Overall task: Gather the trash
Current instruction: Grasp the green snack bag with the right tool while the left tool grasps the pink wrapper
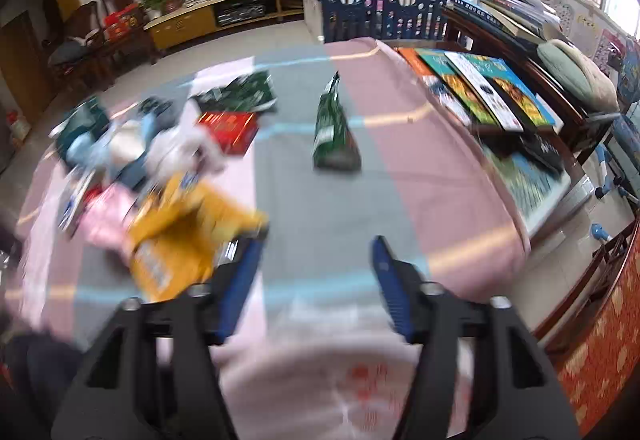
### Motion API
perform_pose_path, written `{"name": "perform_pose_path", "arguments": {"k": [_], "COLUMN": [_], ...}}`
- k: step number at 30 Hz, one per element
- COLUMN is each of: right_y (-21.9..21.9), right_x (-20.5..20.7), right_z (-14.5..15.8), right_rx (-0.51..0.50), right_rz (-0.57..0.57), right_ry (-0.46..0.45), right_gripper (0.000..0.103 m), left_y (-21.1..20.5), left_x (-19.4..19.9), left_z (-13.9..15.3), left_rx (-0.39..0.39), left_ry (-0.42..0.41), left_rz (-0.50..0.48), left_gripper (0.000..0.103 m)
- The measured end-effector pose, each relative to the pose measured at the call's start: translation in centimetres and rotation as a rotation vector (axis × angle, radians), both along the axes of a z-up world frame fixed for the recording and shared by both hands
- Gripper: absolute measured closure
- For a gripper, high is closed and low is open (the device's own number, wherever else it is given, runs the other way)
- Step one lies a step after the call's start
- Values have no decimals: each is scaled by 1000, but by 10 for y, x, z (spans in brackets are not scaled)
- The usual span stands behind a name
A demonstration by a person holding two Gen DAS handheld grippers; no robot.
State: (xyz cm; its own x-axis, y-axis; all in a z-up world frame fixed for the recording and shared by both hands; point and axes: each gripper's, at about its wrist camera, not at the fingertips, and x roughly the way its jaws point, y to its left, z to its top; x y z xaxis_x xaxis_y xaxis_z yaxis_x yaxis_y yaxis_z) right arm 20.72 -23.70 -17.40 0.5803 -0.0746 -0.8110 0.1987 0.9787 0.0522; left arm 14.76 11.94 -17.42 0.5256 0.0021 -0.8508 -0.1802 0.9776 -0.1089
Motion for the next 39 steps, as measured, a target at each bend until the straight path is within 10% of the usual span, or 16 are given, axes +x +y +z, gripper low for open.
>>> {"name": "perform_pose_path", "arguments": {"k": [5, 10, 13, 24, 32, 39], "right_y": [-15, -19, -13, 19, 18, 10], "right_x": [107, 149, 150, 66, 9, -36], "right_z": [-26, -51, -64, -47, -24, 14], "right_rx": [-175, -126, -72, 208, 167, 113], "right_rz": [-59, -48, -4, 164, 100, 61], "right_ry": [25, 84, 117, 84, -19, -112], "right_gripper": [31, 31, 75, 88, 88, 88], "left_y": [-8, -17, -33, -88, -104, -80], "left_x": [20, 57, 86, 160, 174, 142], "left_z": [-8, -20, -35, -65, -82, -37], "left_rx": [-25, -118, -181, -412, -344, -264], "left_ry": [7, 12, 34, 26, 64, -64], "left_rz": [-31, -66, -105, -157, -160, -104], "left_gripper": [19, 17, 16, 16, 66, 72]}}
